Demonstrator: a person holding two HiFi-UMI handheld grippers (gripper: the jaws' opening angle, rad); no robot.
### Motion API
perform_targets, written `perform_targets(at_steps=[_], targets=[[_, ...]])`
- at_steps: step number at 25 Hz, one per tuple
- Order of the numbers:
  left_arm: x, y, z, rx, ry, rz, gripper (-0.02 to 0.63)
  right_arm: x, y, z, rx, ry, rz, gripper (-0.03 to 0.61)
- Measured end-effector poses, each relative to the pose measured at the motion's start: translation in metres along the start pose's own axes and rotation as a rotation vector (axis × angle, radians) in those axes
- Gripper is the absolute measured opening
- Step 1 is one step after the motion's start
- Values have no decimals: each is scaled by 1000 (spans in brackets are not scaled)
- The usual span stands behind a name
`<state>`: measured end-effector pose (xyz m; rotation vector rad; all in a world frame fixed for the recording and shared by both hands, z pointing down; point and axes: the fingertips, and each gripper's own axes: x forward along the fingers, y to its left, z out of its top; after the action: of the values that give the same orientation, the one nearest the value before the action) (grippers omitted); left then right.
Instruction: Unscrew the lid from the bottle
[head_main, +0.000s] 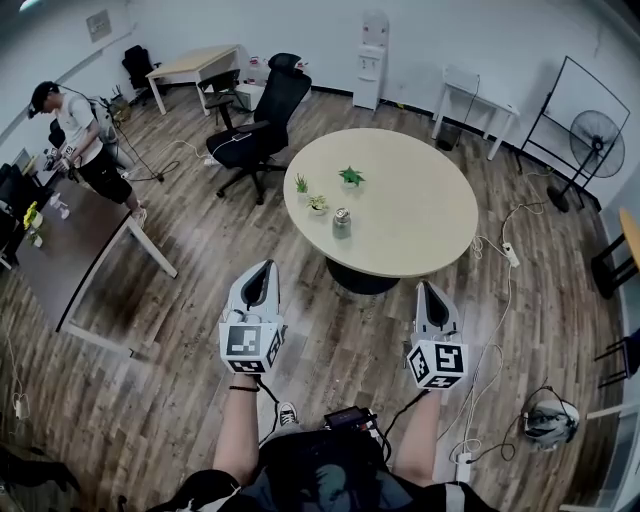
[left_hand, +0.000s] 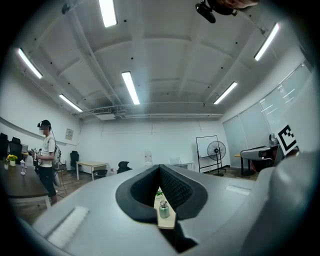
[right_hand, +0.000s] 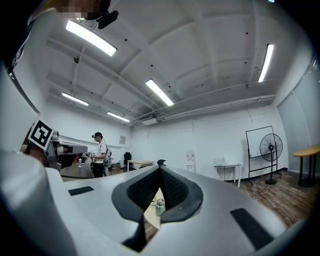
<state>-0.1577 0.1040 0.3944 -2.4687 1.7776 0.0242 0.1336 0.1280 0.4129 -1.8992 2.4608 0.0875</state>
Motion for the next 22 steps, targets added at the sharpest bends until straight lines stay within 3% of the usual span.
perform_targets(at_steps=[11,17,22], targets=[[87,-6,-27,-11,14,-3,0,63,-49,-28,35,-2,-24,3],[188,10,-47,-39,-17,-52,2,151,-82,-37,-32,-4,-51,3],[267,32,-50,-54,-35,-99,2,231,-101,-23,-15,-22,-70,3]])
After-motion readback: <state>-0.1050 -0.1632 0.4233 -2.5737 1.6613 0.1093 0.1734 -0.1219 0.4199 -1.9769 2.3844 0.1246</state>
